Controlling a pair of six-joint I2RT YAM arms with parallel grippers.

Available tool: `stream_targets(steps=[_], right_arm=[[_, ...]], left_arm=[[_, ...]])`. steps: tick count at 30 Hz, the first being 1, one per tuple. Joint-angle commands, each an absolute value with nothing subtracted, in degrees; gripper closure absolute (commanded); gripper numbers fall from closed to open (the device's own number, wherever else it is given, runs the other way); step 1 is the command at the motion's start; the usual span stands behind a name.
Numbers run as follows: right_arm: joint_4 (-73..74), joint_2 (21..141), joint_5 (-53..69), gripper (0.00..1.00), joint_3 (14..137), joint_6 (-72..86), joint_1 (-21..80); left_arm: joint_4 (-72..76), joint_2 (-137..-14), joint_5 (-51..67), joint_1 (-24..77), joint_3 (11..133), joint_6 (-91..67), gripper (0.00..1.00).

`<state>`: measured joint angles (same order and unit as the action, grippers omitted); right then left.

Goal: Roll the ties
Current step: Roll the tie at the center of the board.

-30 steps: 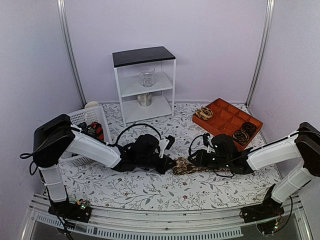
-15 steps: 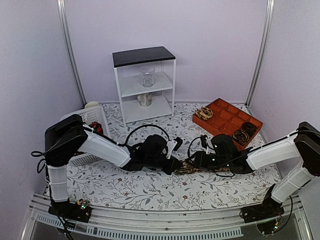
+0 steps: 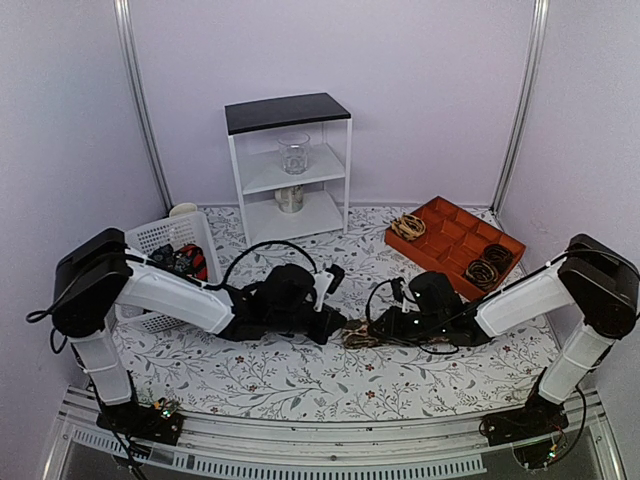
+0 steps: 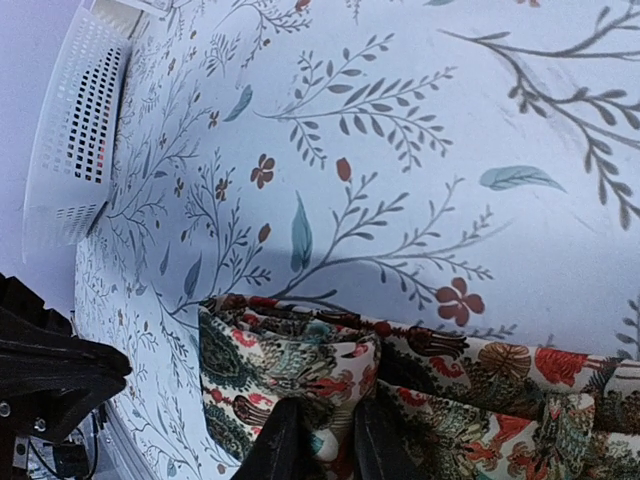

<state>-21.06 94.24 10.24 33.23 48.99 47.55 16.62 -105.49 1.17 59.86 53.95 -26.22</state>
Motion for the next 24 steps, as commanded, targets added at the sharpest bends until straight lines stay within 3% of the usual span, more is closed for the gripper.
stream_targets(steps=[1, 9, 24], right_arm=[[-21.79, 99.04, 11.82, 0.82, 36.56, 51.0, 49.9], [-21.29, 99.84, 9.91, 0.83, 36.79, 51.58, 50.66], [-21.38, 98.15, 9.55, 0.82, 35.42, 50.54, 49.24]], left_arm=[[13.37, -99.36, -4.49, 58.57, 47.05, -29.54, 1.0], [17.41, -99.12, -2.12, 58.54, 40.18, -33.64, 1.0], [22.7, -109.25, 2.32, 55.94, 47.47, -31.17, 1.0]])
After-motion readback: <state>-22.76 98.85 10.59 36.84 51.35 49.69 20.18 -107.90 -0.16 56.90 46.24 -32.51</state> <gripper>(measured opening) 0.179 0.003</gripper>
